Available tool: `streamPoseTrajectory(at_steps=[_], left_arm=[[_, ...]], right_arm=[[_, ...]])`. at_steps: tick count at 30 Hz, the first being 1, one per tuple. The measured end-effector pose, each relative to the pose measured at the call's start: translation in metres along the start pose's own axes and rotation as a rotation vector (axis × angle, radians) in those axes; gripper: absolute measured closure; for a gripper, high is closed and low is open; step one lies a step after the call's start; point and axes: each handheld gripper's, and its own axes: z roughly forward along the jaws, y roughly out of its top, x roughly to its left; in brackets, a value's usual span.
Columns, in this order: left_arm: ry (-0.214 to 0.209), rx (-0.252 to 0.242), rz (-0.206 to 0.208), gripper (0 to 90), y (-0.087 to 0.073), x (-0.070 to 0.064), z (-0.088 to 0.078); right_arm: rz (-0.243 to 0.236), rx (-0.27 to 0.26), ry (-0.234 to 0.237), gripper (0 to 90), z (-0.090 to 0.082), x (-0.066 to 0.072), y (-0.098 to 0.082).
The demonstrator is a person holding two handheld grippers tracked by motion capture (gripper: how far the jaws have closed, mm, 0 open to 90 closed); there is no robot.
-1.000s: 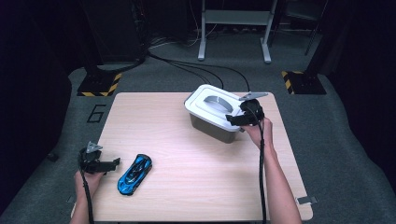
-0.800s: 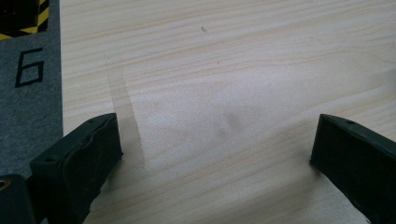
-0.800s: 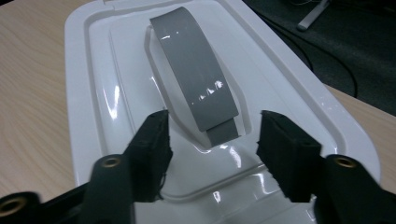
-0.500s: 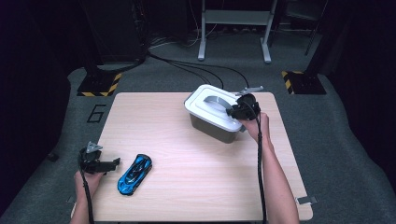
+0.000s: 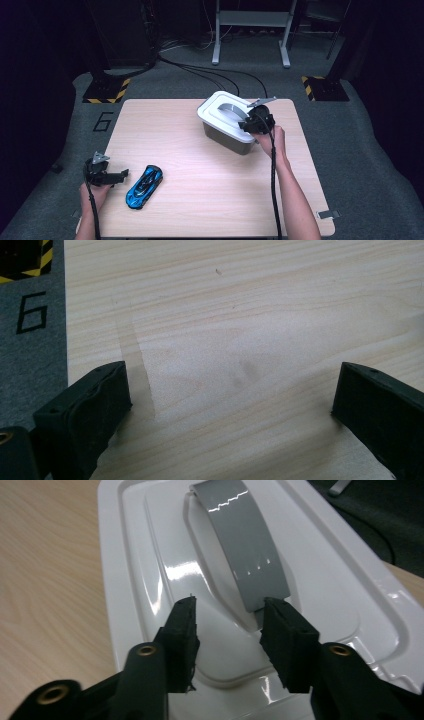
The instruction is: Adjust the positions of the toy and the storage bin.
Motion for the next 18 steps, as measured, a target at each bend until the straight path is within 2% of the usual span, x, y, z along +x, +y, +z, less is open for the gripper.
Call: streamPoseTrajectory(at_steps=[3, 5, 7, 10, 15, 18], left_arm=[[0.000, 0.000, 0.000, 2.2, 0.000, 0.000, 0.000], [0.000, -0.001, 0.000, 2.2, 0.000, 0.000, 0.000], [0.001, -0.005, -0.001, 2.2, 0.000, 0.000, 0.000], [0.001, -0.001, -0.001, 2.3, 0.000, 0.000, 0.000], [0.001, -0.002, -0.003, 2.4, 0.000, 0.000, 0.000], [0.001, -0.003, -0.002, 2.4, 0.000, 0.000, 0.000]], right_arm=[[0.011, -0.051, -0.041, 54.5, -0.004, -0.003, 0.003], [0.021, -0.072, -0.030, 52.6, -0.005, -0.008, 0.004], [0.017, -0.059, -0.027, 51.9, -0.003, -0.012, 0.006], [0.034, -0.042, -0.012, 53.9, 0.004, -0.016, 0.009], [0.035, -0.013, 0.007, 57.6, 0.013, -0.015, 0.008], [0.058, -0.011, 0.023, 59.4, 0.011, -0.015, 0.006]])
